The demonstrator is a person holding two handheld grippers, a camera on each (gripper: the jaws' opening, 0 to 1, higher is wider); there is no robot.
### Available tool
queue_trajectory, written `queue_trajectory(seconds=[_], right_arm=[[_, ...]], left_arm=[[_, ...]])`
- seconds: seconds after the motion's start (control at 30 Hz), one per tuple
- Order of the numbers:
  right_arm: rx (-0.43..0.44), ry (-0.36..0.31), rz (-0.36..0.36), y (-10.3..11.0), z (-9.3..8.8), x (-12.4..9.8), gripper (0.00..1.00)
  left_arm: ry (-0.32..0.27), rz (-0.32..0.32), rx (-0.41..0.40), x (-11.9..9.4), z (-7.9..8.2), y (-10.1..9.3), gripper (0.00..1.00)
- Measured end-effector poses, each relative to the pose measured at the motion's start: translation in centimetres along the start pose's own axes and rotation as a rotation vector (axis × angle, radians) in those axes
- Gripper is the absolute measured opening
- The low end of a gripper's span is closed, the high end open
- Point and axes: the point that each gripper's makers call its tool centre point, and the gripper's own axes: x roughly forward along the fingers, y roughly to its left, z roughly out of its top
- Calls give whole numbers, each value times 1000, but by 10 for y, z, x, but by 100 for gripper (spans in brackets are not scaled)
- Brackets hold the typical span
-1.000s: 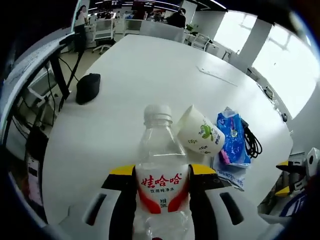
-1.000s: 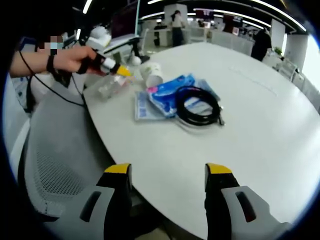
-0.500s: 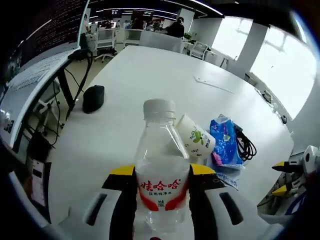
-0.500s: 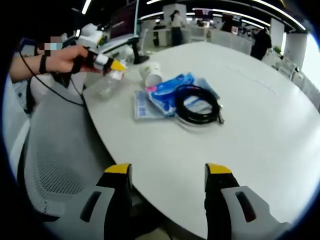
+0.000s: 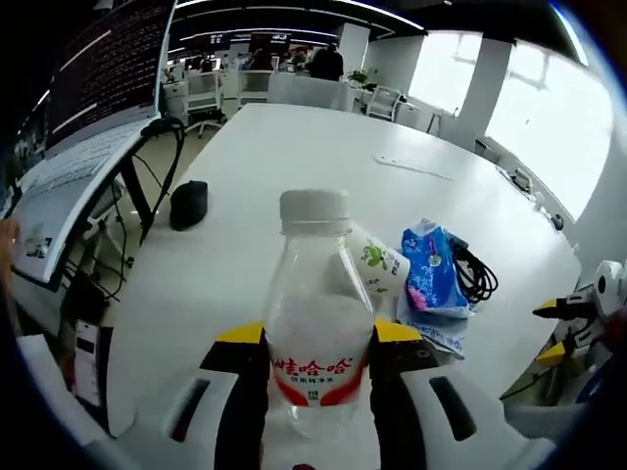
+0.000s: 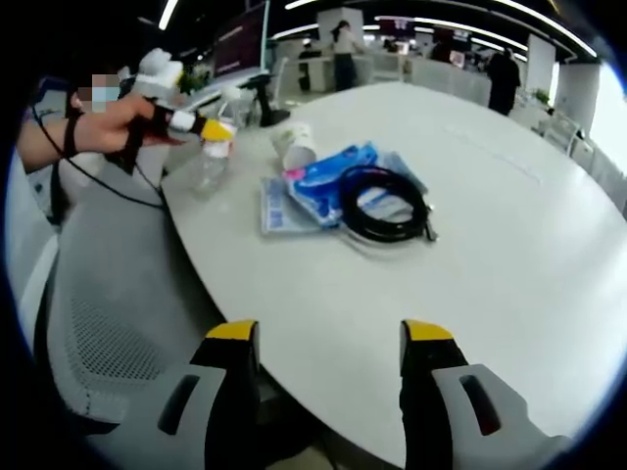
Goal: Arrange the tabletop items into an orderly group along one side of the table until the central work area is clear of visible clutter.
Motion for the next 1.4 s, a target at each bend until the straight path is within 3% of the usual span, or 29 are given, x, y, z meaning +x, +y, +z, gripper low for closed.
queue_trajectory(seconds=[0.97,1.13,1.4], right_arm=[[-8,-12,17,6,10,5,55],[-11,-8,16,5,8,5,54],[-7,-4,15,6,6,4,54]], left_arm=[[-73,29,140,-36,-30,-7,39],[-61,38,169,-38,-40,-7,38],[-67,46,176,-35,-38,-8,38]])
